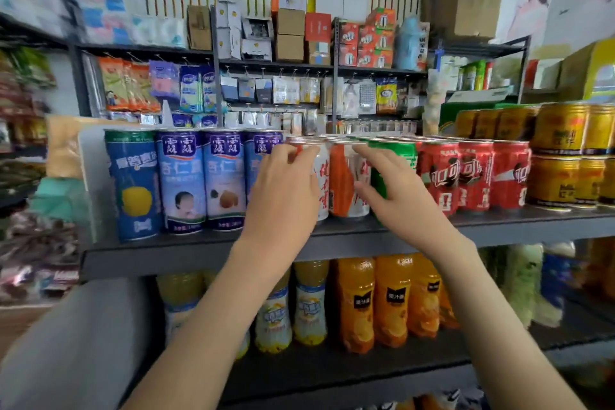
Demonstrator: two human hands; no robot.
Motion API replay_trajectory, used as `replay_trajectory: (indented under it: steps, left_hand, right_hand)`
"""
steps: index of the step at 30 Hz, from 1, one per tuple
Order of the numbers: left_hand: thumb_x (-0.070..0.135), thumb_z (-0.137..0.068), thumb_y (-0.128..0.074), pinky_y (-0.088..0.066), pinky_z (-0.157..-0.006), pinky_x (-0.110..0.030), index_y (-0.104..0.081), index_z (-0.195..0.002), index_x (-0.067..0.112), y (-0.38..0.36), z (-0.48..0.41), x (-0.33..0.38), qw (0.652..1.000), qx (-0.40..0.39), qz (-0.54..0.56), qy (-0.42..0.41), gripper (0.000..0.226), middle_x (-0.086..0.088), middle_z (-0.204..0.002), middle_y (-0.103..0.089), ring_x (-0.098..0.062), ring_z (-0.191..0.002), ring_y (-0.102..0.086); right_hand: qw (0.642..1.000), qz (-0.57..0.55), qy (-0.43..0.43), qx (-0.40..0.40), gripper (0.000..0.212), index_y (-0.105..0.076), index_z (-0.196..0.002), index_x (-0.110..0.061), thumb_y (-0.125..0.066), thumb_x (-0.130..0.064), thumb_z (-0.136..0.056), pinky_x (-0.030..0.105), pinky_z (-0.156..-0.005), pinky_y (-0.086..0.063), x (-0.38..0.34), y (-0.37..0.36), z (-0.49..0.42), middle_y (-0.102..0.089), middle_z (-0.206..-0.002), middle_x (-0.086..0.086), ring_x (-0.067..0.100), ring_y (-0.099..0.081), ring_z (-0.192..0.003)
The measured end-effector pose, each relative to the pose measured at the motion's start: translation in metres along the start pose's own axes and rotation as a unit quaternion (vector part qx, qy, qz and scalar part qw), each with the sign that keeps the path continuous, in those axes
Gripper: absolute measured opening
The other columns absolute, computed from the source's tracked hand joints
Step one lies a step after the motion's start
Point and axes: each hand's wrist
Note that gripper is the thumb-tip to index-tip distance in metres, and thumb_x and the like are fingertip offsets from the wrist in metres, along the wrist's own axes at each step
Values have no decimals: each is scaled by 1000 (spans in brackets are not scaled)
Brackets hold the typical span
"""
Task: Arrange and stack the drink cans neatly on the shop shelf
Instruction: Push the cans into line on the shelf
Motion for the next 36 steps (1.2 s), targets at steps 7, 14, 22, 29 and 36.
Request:
replay_trajectory:
  steps: [7, 14, 22, 29, 36]
  left_hand:
    - [25, -96, -49, -39, -91, -34, -26, -147, 26, -36, 3, 24, 989, 86, -25, 114, 56, -10, -128, -41, -27, -117, -43]
    - [46, -96, -42, -46, -75, -37, 2, -151, 27, -47, 3, 25, 975, 21, -134, 178, 73, -17, -130, -42, -33, -109, -51]
    - [46, -93, -43, -17, -96, -42, -46, -132, 20, -10, -35, 17, 949, 39, -309, 49, 47, -4, -127, -53, -26, -119, -40]
    - [68, -88, -30, 9, -107, -59, -62, -114, 23, 12, -81, 17, 922, -147, -357, 0, 60, 4, -98, -63, -22, -123, -43]
    - [81, -79, -29, 8, -108, -62, -59, -68, 23, 16, -115, 11, 864, -258, -432, 1, 66, 4, -71, -43, -27, -125, -37]
  right_hand:
    - [997, -30, 73, 5, 59, -33, -146, -13, -58, -15, -92, 10, -100, -13, 29, -2, 3, -43, -133, 6, 15, -34, -124]
    - [991, -6, 133, 18, 54, -42, -140, -3, -58, -7, -89, 20, -104, -20, 28, -7, -13, -48, -131, 18, 29, -39, -120]
    - [980, 160, 87, -78, 52, -35, -143, -21, -38, -45, -96, 41, -110, -15, 33, 33, -64, -53, -131, 3, 24, -44, -124]
    - [962, 166, 7, -218, 63, -50, -115, -19, -37, -72, -83, 46, -113, -3, 36, 38, -99, -65, -99, -3, 18, -56, -105]
    - [945, 169, 2, -279, 68, -44, -110, -17, -52, -74, -74, 52, -114, -1, 30, 33, -111, -60, -84, -9, 13, -56, -90]
Point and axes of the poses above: each hand's wrist, its own z-axis away from the middle knuckle, its own y-axis out of the back of the hand, x = y × z
